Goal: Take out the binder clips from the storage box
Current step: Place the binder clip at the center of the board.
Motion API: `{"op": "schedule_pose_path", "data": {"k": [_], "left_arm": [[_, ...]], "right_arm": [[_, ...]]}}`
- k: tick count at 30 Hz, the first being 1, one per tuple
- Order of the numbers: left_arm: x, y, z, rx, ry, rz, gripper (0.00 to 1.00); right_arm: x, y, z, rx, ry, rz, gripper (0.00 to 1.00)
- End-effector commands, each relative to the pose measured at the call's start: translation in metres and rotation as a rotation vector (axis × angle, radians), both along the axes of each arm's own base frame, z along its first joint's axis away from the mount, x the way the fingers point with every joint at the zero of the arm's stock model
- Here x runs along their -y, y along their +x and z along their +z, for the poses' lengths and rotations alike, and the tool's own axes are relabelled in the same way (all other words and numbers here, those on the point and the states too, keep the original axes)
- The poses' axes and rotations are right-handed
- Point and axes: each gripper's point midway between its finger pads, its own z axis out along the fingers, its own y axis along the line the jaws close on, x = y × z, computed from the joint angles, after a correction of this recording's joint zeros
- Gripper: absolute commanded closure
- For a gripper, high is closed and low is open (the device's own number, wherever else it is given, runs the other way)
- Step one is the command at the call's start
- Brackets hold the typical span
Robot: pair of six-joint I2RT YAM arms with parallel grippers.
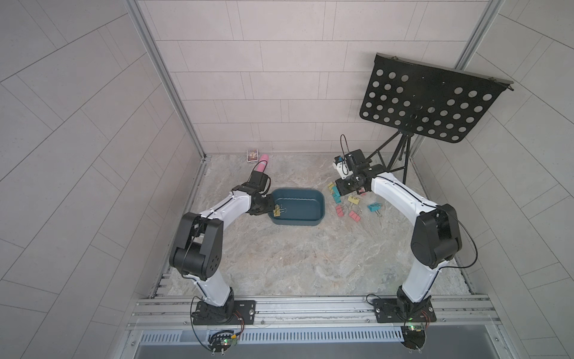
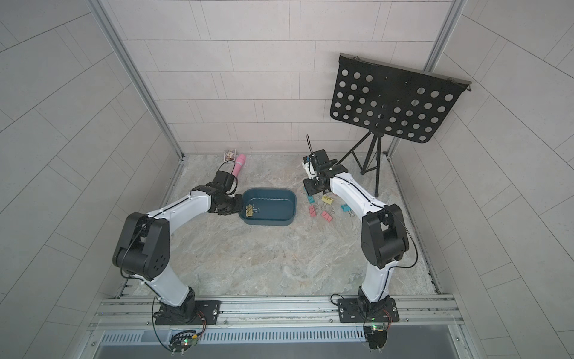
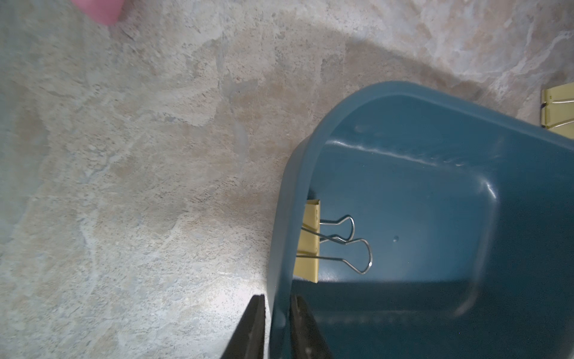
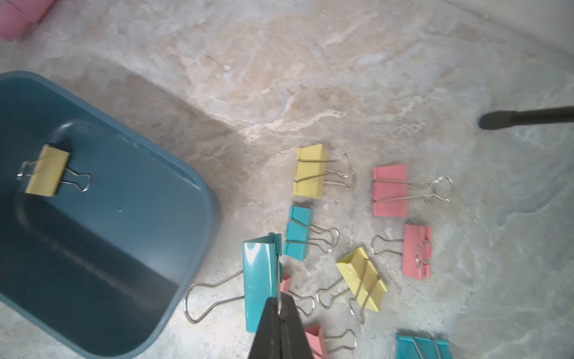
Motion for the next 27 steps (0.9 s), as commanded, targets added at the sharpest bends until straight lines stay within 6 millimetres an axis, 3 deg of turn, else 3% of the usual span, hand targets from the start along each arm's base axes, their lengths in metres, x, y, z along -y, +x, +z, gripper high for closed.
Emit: {"op": "schedule_pose_path", "data": {"k": [1, 6, 12, 21, 27], "left_arm": [[-0.004, -0.003, -0.001, -0.009, 0.013, -0.001, 0.76], [-0.003, -0.002, -0.003, -0.014, 0.01, -0.002, 0.76], [-0.003, -0.002, -0.004, -0.016, 0.012, -0.004, 0.76], [-0.003, -0.002, -0.005, -0.019, 0.01, -0.005, 0.76], [-0.003, -0.002, -0.006, -0.021, 0.012, -0.003, 0.76]], "right_arm": [[0.037, 0.004, 0.013, 0.043, -0.061, -0.079, 1.0], [0.078, 0.009, 0.004, 0.036, -0.135, -0.161, 1.0], [0.11, 0.014, -0.005, 0.03, -0.217, -0.211, 1.0], [0.139, 0.022, -0.027, 0.032, -0.342, -0.255, 1.0], [0.147, 0.026, -0.043, 0.023, -0.388, -0.265, 1.0]]}}
